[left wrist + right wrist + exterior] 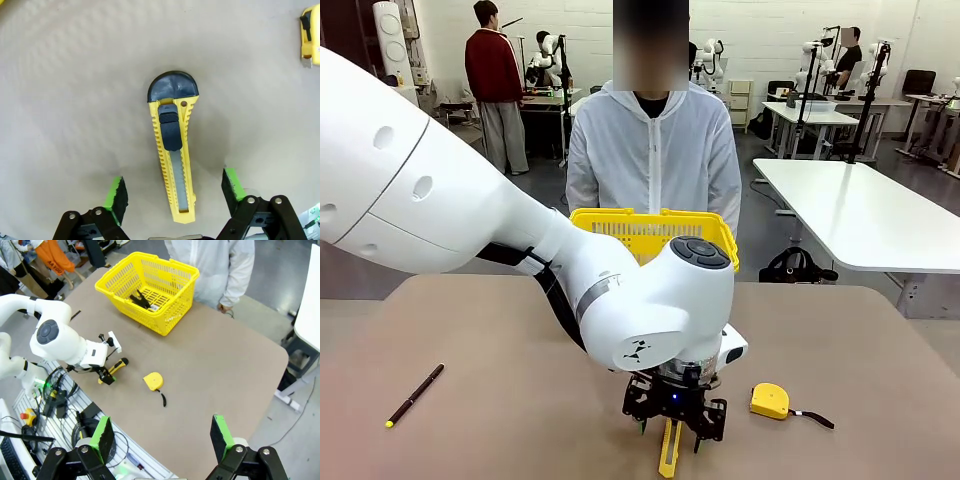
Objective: Place the items the person wants into the basket.
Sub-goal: Pick up the item the person points to and place it in the Market Basket.
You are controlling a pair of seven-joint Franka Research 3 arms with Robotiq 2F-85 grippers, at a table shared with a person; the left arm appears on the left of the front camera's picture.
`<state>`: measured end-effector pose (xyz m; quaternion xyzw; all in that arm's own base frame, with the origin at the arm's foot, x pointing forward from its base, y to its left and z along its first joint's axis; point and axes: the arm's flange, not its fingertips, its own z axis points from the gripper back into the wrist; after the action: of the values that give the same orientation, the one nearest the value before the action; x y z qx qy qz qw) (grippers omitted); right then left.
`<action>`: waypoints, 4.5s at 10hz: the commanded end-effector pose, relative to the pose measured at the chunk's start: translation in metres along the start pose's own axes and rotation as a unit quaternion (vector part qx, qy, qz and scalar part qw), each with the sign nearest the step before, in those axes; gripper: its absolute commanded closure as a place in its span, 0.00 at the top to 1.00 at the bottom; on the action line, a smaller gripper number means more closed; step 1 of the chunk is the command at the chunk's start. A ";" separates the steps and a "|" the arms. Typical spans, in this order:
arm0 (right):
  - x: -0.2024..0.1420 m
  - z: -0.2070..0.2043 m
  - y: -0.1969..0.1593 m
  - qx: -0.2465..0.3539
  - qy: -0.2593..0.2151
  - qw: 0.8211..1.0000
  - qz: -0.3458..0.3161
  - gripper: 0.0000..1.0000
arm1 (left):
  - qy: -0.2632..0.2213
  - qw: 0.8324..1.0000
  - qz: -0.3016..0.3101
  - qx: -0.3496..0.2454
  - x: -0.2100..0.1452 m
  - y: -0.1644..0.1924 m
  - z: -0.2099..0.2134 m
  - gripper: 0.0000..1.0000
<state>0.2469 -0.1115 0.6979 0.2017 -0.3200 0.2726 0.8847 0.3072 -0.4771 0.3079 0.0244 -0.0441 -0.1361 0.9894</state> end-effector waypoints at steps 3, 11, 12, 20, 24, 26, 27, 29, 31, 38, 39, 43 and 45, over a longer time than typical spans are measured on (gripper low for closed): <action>0.000 -0.001 -0.001 0.008 -0.003 1.000 0.004 1.00 | -0.018 1.000 0.006 0.015 -0.006 -0.004 -0.005 0.40; 0.000 -0.001 -0.001 0.008 -0.003 1.000 0.004 1.00 | -0.022 1.000 0.010 -0.013 0.000 0.010 0.024 0.00; 0.000 -0.001 -0.001 0.008 -0.003 1.000 0.004 1.00 | -0.025 1.000 -0.009 -0.009 0.004 0.020 0.054 0.00; 0.000 -0.001 -0.001 0.008 -0.003 1.000 0.004 1.00 | -0.003 0.995 -0.089 -0.033 0.077 0.076 0.191 0.00; 0.000 -0.001 -0.001 0.008 -0.003 1.000 0.004 1.00 | -0.017 0.992 -0.105 -0.062 0.047 0.054 0.162 0.79; 0.000 -0.001 -0.001 0.008 -0.003 1.000 0.004 1.00 | -0.019 0.994 -0.099 -0.044 0.037 0.038 0.124 1.00; 0.000 -0.001 -0.001 0.008 -0.003 1.000 0.004 1.00 | -0.018 0.995 -0.091 -0.035 0.029 0.030 0.100 1.00; 0.000 -0.001 -0.001 0.008 -0.003 1.000 0.004 1.00 | -0.010 0.996 -0.089 -0.026 0.022 0.027 0.069 1.00; 0.000 -0.001 -0.001 0.008 -0.003 1.000 0.004 1.00 | -0.009 0.997 -0.074 -0.033 0.014 0.029 0.047 1.00; 0.000 -0.001 -0.001 0.008 -0.003 1.000 0.004 1.00 | 0.010 0.998 -0.055 -0.021 0.017 0.024 0.003 1.00; 0.000 -0.001 -0.001 0.008 -0.003 1.000 0.004 1.00 | 0.012 0.998 -0.056 -0.016 0.017 0.022 0.000 0.89; 0.000 -0.001 -0.001 0.008 -0.003 1.000 0.004 1.00 | 0.023 0.997 -0.067 -0.012 0.017 0.020 -0.006 0.00; 0.000 -0.001 -0.001 0.008 -0.003 1.000 0.004 1.00 | 0.024 0.997 -0.068 -0.013 0.017 0.019 -0.007 0.06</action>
<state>0.2470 -0.1116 0.6978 0.2017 -0.3198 0.2724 0.8848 0.3274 -0.4599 0.3099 0.0075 -0.0135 -0.2129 0.9770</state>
